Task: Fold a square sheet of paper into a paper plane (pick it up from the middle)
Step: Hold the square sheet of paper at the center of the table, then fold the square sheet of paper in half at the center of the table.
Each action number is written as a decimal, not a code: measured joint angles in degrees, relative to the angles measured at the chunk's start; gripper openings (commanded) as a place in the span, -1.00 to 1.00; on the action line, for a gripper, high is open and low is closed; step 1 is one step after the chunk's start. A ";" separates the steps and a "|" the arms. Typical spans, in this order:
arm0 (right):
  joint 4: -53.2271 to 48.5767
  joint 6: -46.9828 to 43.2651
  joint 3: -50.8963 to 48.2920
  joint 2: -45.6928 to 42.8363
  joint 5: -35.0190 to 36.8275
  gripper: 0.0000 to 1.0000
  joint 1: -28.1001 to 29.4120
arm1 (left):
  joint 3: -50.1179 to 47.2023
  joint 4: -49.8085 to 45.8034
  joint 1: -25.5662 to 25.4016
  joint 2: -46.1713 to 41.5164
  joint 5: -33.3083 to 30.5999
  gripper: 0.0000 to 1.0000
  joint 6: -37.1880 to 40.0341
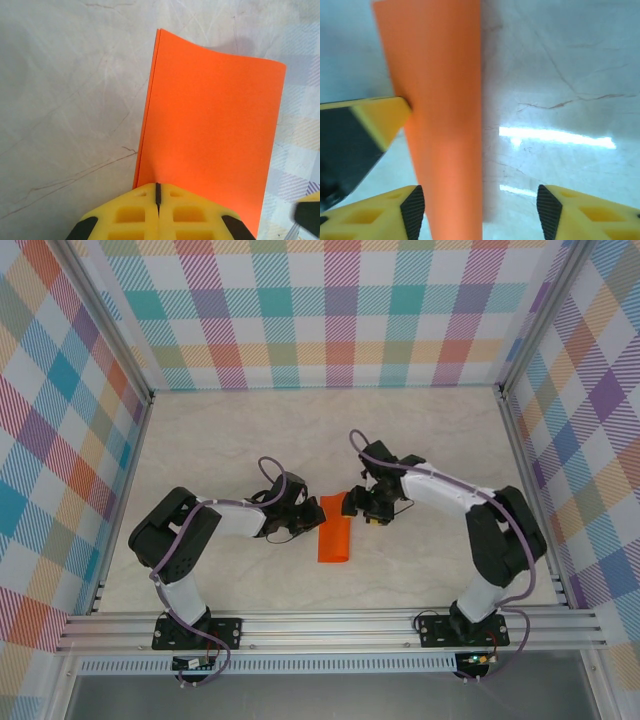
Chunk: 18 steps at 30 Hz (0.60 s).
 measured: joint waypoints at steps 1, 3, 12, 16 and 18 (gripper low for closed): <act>1.77 0.33 -1.05 -1.51 -1.29 -0.44 -0.81 | 0.00 0.02 -0.02 0.02 0.00 -1.00 0.00; 4.98 1.33 -2.54 -2.82 -4.42 -0.67 -1.42 | 0.02 0.00 -0.02 0.02 -0.02 -1.00 0.00; 14.88 4.66 -6.32 2.05 -14.69 -0.94 -1.36 | 0.02 0.00 -0.02 0.02 -0.20 -1.00 0.20; 17.03 4.85 -7.58 4.04 -17.07 -0.94 -1.36 | 0.02 -0.02 -0.04 0.02 -0.24 -1.00 0.20; 17.55 4.85 -7.87 4.87 -17.57 -0.94 -1.36 | 0.02 -0.02 -0.04 0.02 -0.24 -1.00 0.20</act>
